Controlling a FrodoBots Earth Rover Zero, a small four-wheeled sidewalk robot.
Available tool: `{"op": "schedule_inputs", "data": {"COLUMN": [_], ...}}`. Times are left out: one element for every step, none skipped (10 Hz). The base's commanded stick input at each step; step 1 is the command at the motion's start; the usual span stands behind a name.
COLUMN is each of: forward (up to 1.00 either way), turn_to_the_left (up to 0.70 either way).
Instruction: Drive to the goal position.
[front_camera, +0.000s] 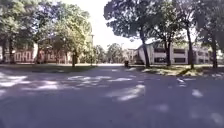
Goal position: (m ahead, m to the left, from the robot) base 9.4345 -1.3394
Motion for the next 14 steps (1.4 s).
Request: {"op": "schedule_inputs", "data": {"forward": [0.45,0.45,0.45,0.45,0.45,0.45,0.45,0.45,0.45,0.45,0.45,0.45,0.45,0.45], "turn_to_the_left": [0.0,0.0,0.0,0.0,0.0,0.0,0.0,0.0,0.0,0.0,0.0,0.0,0.0,0.0]}}
